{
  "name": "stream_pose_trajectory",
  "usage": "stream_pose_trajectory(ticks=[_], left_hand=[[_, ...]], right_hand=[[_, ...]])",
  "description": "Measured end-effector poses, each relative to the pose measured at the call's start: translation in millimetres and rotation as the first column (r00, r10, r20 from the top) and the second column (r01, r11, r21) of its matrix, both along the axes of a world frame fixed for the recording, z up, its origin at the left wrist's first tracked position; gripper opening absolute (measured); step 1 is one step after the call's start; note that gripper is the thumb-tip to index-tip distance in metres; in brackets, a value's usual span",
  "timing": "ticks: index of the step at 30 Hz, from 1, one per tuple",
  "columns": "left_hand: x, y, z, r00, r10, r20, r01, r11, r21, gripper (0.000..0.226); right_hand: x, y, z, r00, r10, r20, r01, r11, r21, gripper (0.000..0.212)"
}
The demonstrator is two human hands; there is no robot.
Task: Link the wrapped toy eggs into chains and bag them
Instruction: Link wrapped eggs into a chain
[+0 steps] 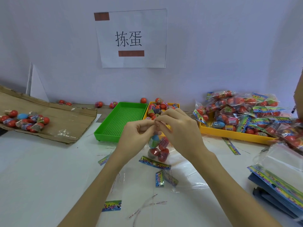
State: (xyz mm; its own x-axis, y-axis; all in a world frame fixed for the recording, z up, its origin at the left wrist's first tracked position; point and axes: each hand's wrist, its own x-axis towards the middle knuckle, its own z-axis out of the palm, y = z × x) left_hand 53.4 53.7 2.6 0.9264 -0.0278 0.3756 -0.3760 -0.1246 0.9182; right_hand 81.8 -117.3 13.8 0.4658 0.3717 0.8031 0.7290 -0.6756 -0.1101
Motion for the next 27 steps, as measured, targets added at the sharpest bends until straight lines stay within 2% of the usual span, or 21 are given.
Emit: stream_pose_trajectory(ticks=[3, 8, 13, 18, 23, 27], left_hand=[[0.2, 1.8, 0.0, 1.0, 0.027, -0.002, -0.027, 0.999, -0.027, 0.03], [0.6, 4.3, -1.2, 1.0, -0.002, -0.016, 0.003, 1.0, 0.013, 0.025], [-1.4, 1.6, 1.6, 0.998, -0.03, -0.062, 0.026, 0.998, -0.059, 0.03], [-1.7, -0.8, 2.3, 0.997, 0.012, -0.072, -0.015, 0.999, -0.048, 0.031], [-0.4, -2.0, 0.7, 0.994, 0.102, -0.044, -0.102, 0.995, -0.001, 0.035], [1.9, -0.7, -2.1, 0.988, 0.146, -0.051, -0.144, 0.988, 0.049, 0.028]], right_hand=[[-1.1, 2.8, -2.5, 0.999, 0.019, -0.034, -0.02, 1.0, -0.011, 0.012], [-0.7, 2.6, -5.5, 0.999, 0.021, -0.038, -0.02, 1.0, 0.009, 0.007], [1.7, 1.5, -6.2, 0.998, 0.029, 0.053, -0.028, 1.0, -0.013, 0.006], [1.1, 2.2, -8.5, 0.995, 0.026, 0.098, -0.028, 0.999, 0.019, 0.005], [-0.5, 4.6, -8.1, 1.0, 0.02, 0.01, -0.021, 0.995, 0.093, 0.002], [-1.9, 8.4, -8.6, 0.995, 0.031, -0.092, -0.018, 0.99, 0.141, 0.007]])
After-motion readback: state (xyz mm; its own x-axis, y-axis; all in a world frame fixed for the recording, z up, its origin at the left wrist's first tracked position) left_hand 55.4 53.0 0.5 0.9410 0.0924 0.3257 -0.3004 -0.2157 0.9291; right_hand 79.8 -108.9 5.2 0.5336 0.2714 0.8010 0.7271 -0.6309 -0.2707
